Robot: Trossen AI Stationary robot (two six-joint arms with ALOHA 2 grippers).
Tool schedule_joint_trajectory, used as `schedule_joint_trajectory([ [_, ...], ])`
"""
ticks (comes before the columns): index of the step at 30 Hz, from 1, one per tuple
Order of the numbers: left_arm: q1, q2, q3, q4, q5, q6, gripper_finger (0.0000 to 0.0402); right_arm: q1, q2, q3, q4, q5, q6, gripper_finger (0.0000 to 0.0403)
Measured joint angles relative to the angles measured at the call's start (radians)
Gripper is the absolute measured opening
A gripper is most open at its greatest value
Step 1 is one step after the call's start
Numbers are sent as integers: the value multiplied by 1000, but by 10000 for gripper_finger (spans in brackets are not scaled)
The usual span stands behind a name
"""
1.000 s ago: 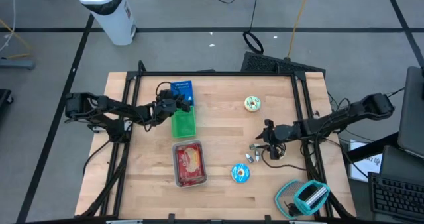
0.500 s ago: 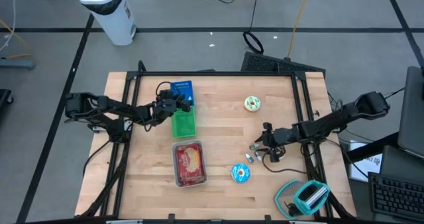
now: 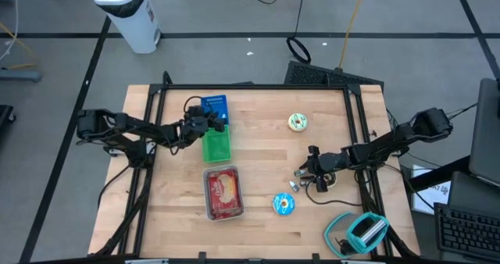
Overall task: Pick & Place Food Item
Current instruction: Put the green food coloring bottle into the blue bin
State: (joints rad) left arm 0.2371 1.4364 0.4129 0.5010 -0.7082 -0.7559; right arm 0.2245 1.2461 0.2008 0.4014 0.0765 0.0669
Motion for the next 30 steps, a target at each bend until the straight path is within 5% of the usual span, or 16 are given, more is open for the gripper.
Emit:
schedule_joint_trajectory([
  [7, 0, 0, 0, -3, 0, 0, 124, 0, 1, 0, -4, 0, 0, 171],
  [30, 0, 0, 0, -2, 2, -13, 124, -6, 3, -2, 128, 63, -81, 66],
])
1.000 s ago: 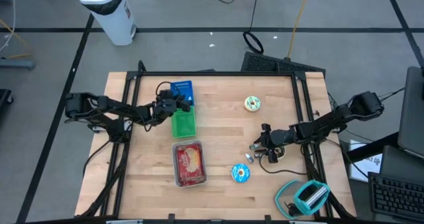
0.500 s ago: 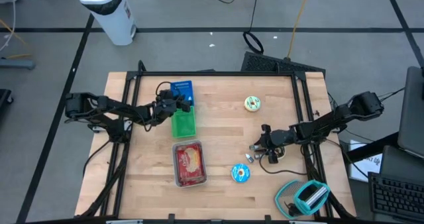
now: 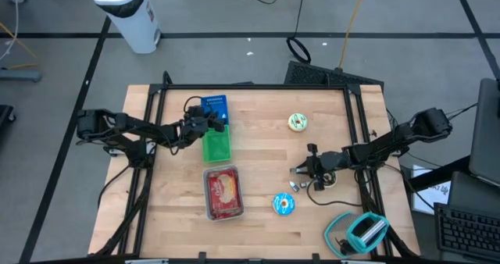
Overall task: Pick & Place Food Item
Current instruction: Put the green food coloring bottle into the blue bin
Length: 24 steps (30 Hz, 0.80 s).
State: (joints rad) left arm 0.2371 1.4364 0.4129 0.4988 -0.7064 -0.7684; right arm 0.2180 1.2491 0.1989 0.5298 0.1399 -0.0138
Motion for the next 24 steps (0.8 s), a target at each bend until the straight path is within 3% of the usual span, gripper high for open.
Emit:
schedule_joint_trajectory([
  [6, -3, 0, 0, 8, 31, 2, 124, -27, -1, 0, 138, 74, -108, 73],
  [14, -3, 0, 0, 19, 56, -1, 124, -77, -1, 0, 278, 73, -237, 67],
  [24, -3, 0, 0, 199, 356, 45, 124, -133, -1, 1, 327, 73, -341, 69],
])
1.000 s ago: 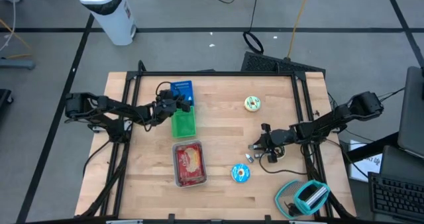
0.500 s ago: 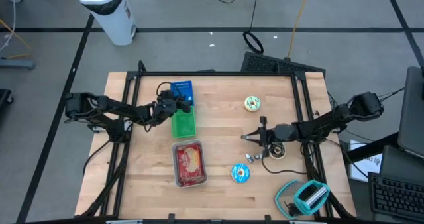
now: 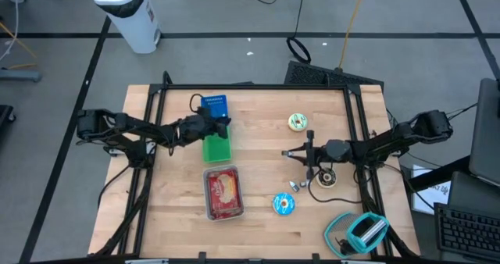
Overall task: Pick & Place Food Item
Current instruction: Put the green food coloring bottle into the blue bin
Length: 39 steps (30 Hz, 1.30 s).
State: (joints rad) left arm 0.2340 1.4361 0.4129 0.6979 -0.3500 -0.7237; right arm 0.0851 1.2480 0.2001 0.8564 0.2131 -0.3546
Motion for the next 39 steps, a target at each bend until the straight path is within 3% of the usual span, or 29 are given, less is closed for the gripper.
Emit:
schedule_joint_trajectory([
  [6, 0, 0, 21, 16, 185, -47, 129, -18, 0, 21, 15, -2, -19, 71],
  [10, -23, 0, 61, 15, 298, -68, 163, -18, 0, 52, 10, -4, -53, 70],
  [16, -108, 4, 154, 7, 306, 9, 233, -18, 0, 109, -40, -5, -109, 70],
  [20, -163, 36, 225, -5, 307, 71, 257, -18, 0, 133, -47, -5, -138, 69],
  [39, -237, 415, 566, -30, 306, 17, 267, -18, 0, 139, -72, -5, -155, 69],
])
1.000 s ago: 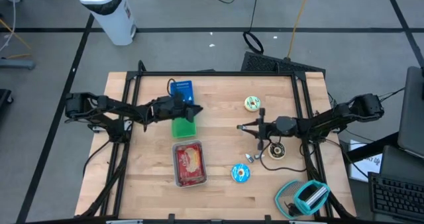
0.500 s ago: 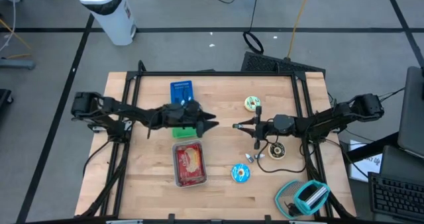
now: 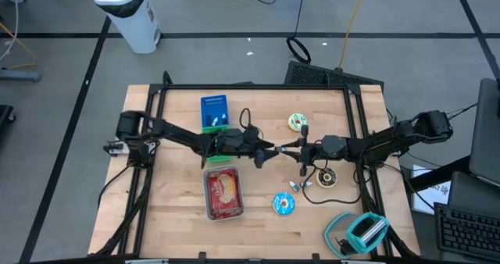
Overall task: Pick & Place Food Item
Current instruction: Put the green food coloring bottle into the blue bin
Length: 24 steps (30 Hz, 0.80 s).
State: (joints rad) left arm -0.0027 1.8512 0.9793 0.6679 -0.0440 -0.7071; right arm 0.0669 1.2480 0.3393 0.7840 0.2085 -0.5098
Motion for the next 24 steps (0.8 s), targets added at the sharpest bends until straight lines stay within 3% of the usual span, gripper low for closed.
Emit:
schedule_joint_trajectory([
  [9, 0, 63, 69, -16, -7, -9, 267, 0, 0, 0, -3, 4, -12, 69],
  [24, 9, 61, 72, -43, -54, -4, 266, 0, 0, 0, 38, 7, -34, 70],
])
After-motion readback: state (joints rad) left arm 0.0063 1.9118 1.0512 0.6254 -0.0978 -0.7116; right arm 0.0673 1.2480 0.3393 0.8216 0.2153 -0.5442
